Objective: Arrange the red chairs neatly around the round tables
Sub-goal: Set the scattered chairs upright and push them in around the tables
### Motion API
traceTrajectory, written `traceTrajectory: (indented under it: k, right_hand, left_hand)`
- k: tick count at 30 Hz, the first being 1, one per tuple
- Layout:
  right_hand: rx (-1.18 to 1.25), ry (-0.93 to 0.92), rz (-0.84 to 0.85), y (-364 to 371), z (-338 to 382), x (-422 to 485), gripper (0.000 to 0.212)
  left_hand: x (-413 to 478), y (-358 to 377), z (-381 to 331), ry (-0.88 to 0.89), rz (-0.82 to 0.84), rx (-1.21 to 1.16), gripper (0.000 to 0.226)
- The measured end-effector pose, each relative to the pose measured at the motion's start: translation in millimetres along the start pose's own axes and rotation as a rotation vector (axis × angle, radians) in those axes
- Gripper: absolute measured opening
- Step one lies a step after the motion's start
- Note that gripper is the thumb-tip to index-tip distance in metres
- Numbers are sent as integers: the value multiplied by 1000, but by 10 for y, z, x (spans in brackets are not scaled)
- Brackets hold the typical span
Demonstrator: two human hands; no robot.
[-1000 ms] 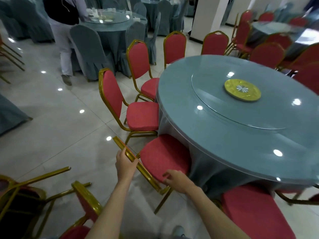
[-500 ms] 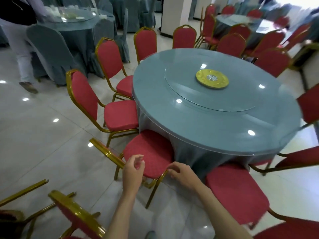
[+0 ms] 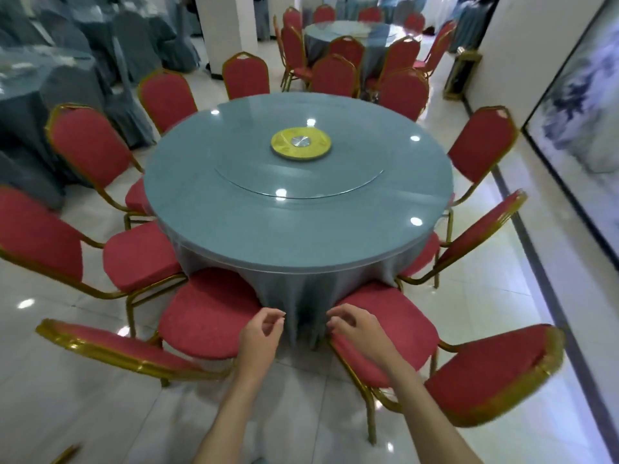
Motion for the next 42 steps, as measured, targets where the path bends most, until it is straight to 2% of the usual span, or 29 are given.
traceTrajectory:
  k: [4, 13, 18, 24, 28, 31, 42]
  right_hand:
    - [59, -4, -75, -668, -460, -481, 17]
    - [259, 58, -288, -1933, -1367, -1557, 17]
    - [297, 92, -354, -2402, -1732, -1848, 16]
    - [420, 105, -390, -2840, -2057, -2008, 15]
    - [512, 96, -387, -3231, -2299, -1965, 16]
    - [493, 108, -375, -3550, -2461, -1812, 17]
    - [386, 150, -147, -4510, -2865, -1114, 18]
  left_hand:
    - [-24, 805, -411, -4, 88, 11, 16]
    - [42, 2485, -1052, -13, 195, -129, 20]
    - [163, 3175, -1390, 2, 298, -122, 21]
    - [437, 3751, -1665, -12, 324, -150, 20]
    - [688, 4174, -1738, -37, 334, -145, 21]
    - [957, 4456, -1751, -62, 323, -157, 22]
    - [1759, 5161, -2070, -140, 188, -246, 19]
Point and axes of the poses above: each hand's wrist, its own x-axis towards the middle knuckle, its own y-axis out of the palm, z = x × y, the point moved 5 cm from there along x, towards the middle knuckle, and after that the axes turned 14 degrees about z, right-handed, at the moved point
